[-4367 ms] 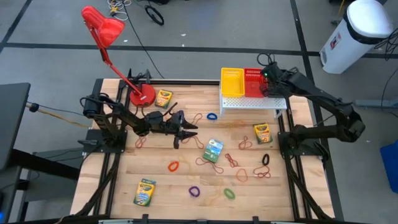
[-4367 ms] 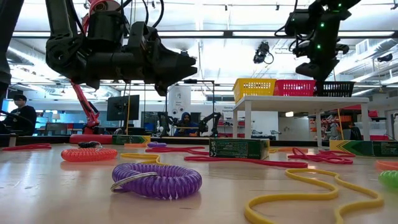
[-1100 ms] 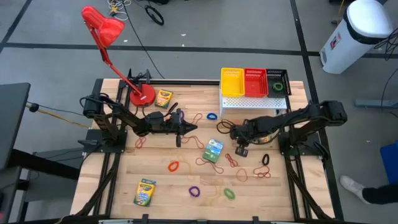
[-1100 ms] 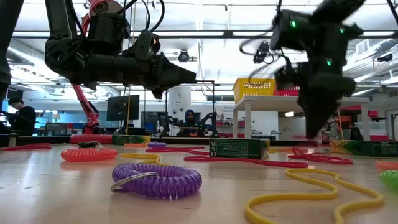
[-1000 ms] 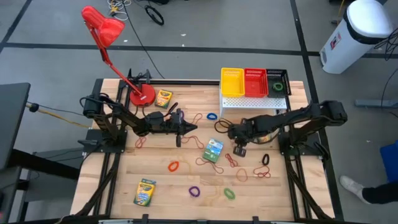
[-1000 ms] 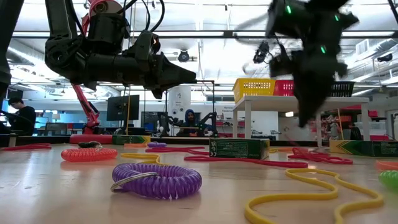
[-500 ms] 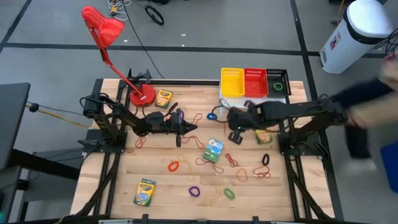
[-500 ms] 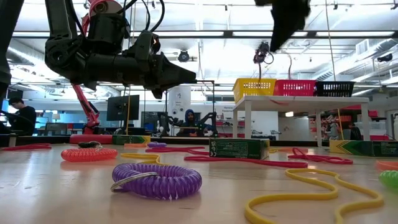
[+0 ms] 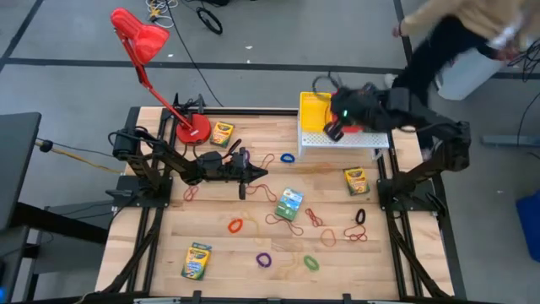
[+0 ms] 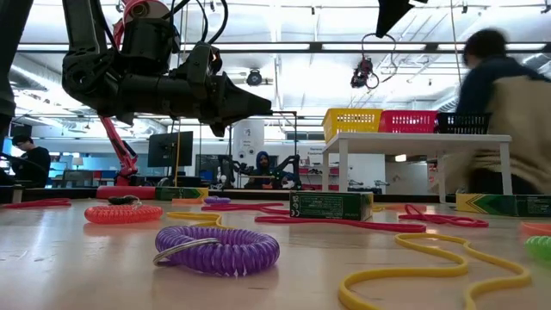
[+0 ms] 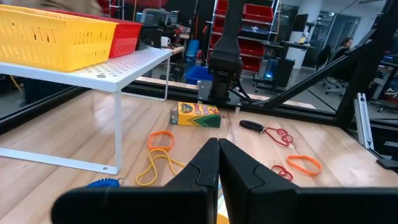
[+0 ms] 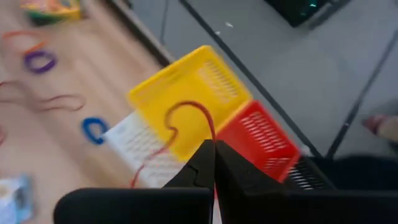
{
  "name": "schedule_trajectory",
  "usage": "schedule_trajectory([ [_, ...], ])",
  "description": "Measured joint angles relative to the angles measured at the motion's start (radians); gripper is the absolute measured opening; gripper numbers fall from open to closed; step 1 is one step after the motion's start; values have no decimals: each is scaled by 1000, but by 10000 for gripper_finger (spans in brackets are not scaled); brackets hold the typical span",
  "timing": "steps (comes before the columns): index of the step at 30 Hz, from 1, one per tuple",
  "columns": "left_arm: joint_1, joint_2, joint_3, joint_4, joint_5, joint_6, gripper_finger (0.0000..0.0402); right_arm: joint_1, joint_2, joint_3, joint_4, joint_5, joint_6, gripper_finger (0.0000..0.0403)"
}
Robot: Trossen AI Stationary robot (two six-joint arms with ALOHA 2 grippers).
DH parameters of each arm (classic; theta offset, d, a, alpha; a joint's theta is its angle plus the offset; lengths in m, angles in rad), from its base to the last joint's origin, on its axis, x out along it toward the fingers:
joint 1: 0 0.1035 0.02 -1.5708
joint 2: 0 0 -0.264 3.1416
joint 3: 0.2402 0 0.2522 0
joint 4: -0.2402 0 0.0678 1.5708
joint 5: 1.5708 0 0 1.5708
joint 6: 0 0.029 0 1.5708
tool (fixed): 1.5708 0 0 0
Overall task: Pick & Place Office Desk Supplies
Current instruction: Put the red rubber band on the red basket
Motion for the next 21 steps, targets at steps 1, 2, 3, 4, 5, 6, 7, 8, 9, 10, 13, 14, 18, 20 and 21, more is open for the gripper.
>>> schedule_trajectory([
  [1,0,0,0,0,0,0,13,-32,0,8,1,0,-20,4],
  [2,0,0,0,0,0,0,13,-64,0,10,4,0,-40,4],
  [3,0,0,0,0,0,0,13,-100,0,10,9,0,-60,4],
  [4,0,0,0,0,0,0,13,-137,1,9,9,0,-78,4],
  [5,0,0,0,0,0,0,13,-173,3,9,10,0,-98,4],
  [6,0,0,0,0,0,0,13,-209,7,9,17,-1,-114,4],
  [7,0,0,0,0,0,0,13,-243,12,9,28,-5,-131,4],
  [8,0,0,0,0,0,0,13,-276,18,9,41,-13,-149,4],
  [9,0,0,0,0,0,0,13,-309,23,8,54,-25,-163,4],
  [10,0,0,0,0,0,0,13,-343,29,8,62,-38,-175,4],
  [13,0,0,0,0,0,0,13,-433,52,8,72,-78,-191,4],
  [14,0,0,0,0,0,0,13,-458,62,8,72,-100,-190,4],
  [18,0,0,0,0,0,0,13,-520,93,7,72,-191,-188,4],
  [20,0,0,0,0,0,0,13,-530,104,7,70,-200,-180,4],
  [21,0,0,0,0,0,0,13,-533,110,7,66,-203,-170,4],
])
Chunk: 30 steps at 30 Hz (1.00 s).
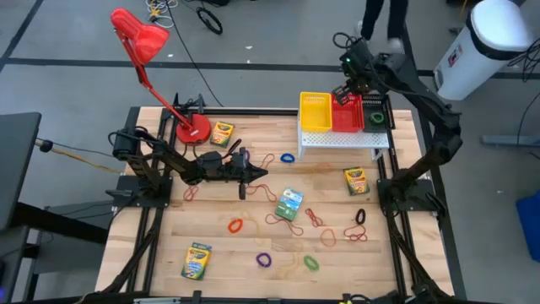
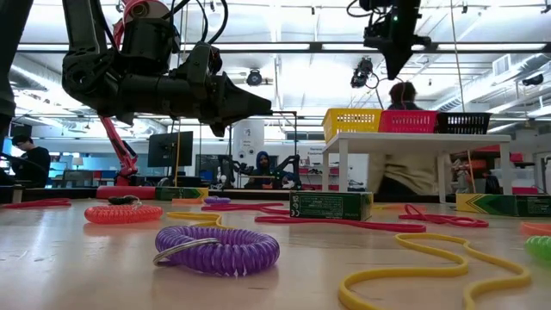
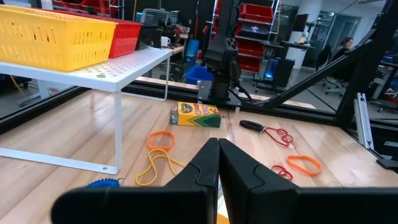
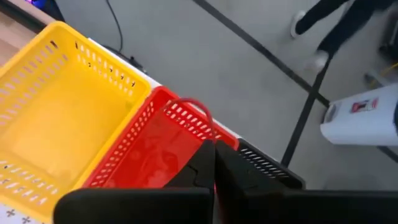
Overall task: Pick & Place Office Desk Supplies
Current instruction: Put the red rubber band on the red basket
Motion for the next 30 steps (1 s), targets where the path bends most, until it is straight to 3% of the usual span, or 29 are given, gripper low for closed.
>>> schedule_trajectory([
  [23,0,0,0,0,0,0,13,-37,180,0,-131,-141,119,5],
  [30,0,0,0,0,0,0,13,-31,206,0,-183,-166,142,45],
])
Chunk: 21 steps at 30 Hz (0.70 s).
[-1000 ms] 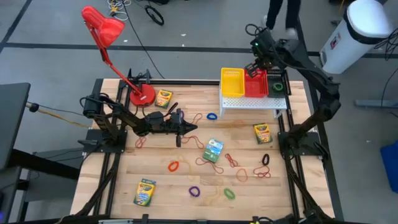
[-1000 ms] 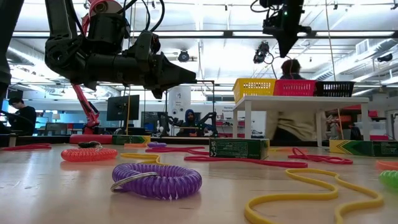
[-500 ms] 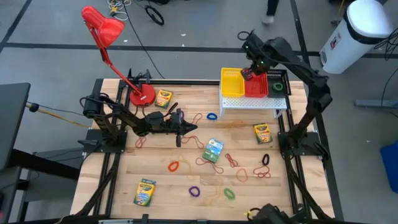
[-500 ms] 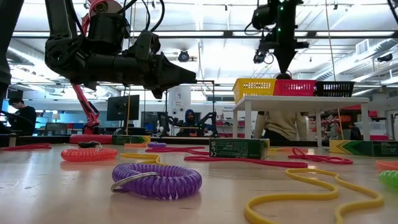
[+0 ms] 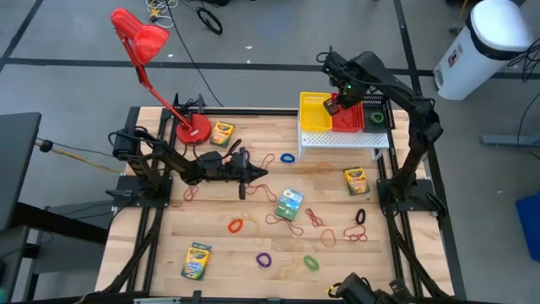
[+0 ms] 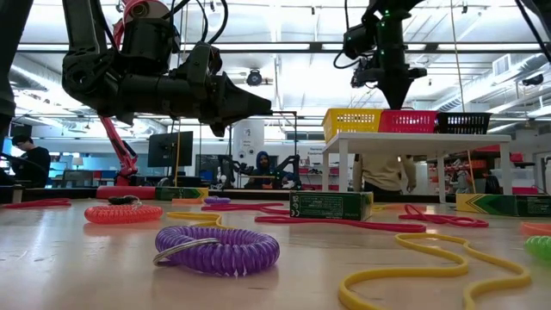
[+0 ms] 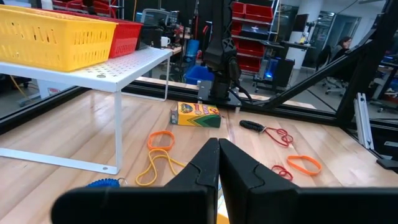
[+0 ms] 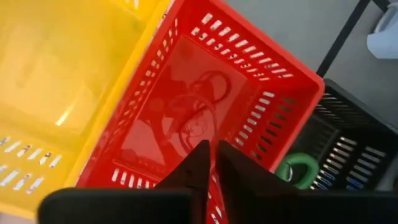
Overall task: Pick & Place Office Desk Supplies
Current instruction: Put the red rubber band on the red basket
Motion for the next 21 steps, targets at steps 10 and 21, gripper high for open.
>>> schedule_trajectory([
  [10,0,0,0,0,0,0,13,5,-11,0,0,-2,-22,98],
  [21,0,0,0,0,0,0,13,-4,-12,0,24,-39,-27,174],
])
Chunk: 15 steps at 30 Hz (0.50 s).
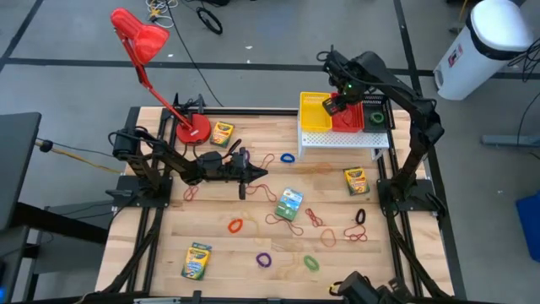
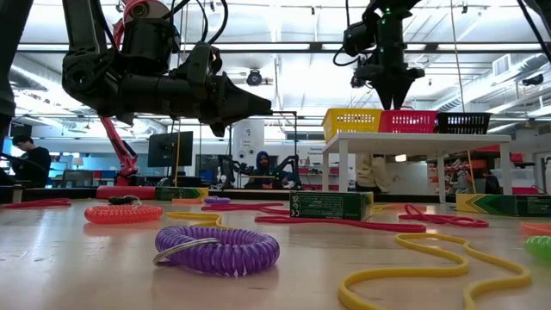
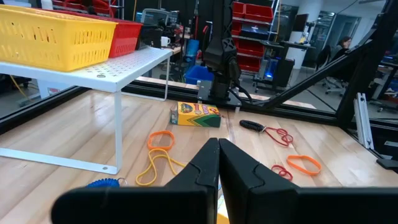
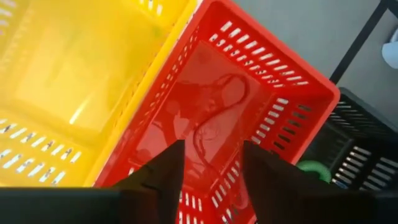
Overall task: Pick & Place Office Desk Supplies
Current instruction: Put the red rubber band on the red basket
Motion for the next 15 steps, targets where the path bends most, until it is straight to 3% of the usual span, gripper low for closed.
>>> schedule_trajectory([
  [7,0,0,0,0,0,0,13,-29,-2,-50,101,-3,-1,234],
  [11,0,0,0,0,0,0,13,-36,-2,-124,142,2,-42,246],
  [15,0,0,0,0,0,0,13,-37,-8,-120,128,78,-49,247],
])
